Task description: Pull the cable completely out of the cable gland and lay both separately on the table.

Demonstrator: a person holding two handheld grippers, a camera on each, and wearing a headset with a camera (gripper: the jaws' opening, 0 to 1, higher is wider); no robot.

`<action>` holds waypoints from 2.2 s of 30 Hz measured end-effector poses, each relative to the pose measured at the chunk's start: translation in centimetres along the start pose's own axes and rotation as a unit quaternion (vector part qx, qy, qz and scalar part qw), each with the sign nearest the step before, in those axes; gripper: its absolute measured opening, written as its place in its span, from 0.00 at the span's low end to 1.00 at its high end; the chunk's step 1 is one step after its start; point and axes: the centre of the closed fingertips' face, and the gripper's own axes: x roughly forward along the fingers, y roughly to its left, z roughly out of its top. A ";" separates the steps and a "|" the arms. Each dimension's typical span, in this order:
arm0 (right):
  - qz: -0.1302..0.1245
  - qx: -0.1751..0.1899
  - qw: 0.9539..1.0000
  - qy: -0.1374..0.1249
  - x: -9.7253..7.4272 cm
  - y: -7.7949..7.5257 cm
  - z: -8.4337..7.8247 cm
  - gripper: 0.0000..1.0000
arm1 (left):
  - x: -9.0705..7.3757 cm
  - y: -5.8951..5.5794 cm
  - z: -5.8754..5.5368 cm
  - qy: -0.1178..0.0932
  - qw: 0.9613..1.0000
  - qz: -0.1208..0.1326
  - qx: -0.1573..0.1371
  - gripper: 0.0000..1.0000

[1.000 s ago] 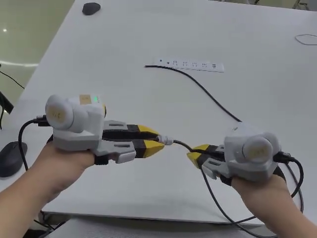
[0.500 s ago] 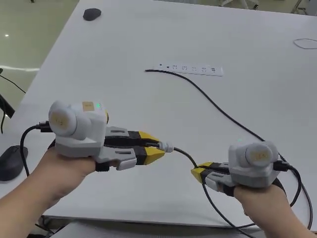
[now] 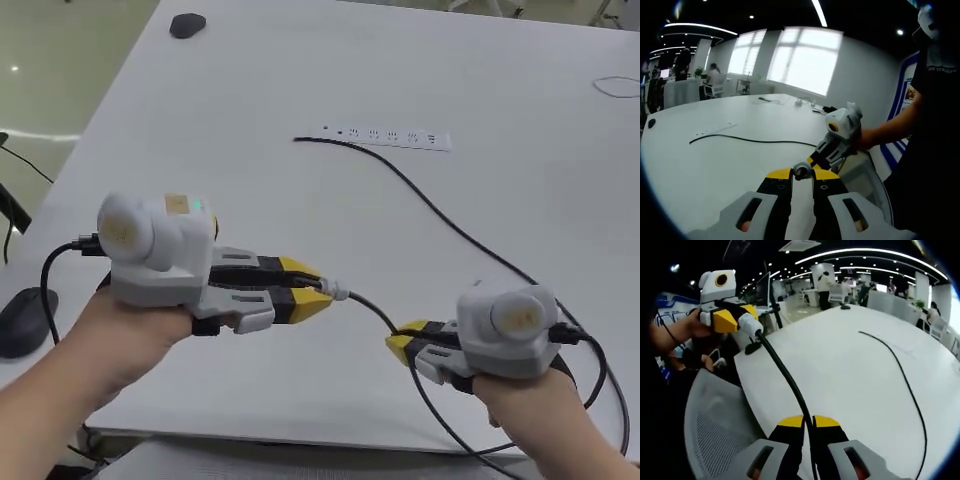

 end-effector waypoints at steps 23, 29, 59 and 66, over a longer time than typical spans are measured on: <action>0.026 -0.141 0.988 -0.063 -1.6 3.5 6.5 0.18 | 0.1 0.0 -0.3 0.005 1.000 -0.001 -0.006 0.15; 0.028 -0.189 0.980 -0.059 -0.4 4.5 7.1 0.12 | 0.1 0.0 -0.3 0.005 1.000 0.000 -0.006 0.15; -0.008 -0.145 0.988 -0.046 0.0 1.4 6.4 0.00 | -0.3 0.5 1.3 -0.030 1.000 -0.001 -0.009 0.15; -0.022 -0.131 0.991 -0.023 0.0 0.0 4.6 0.00 | -0.7 0.7 1.3 -0.033 0.999 0.001 -0.011 0.15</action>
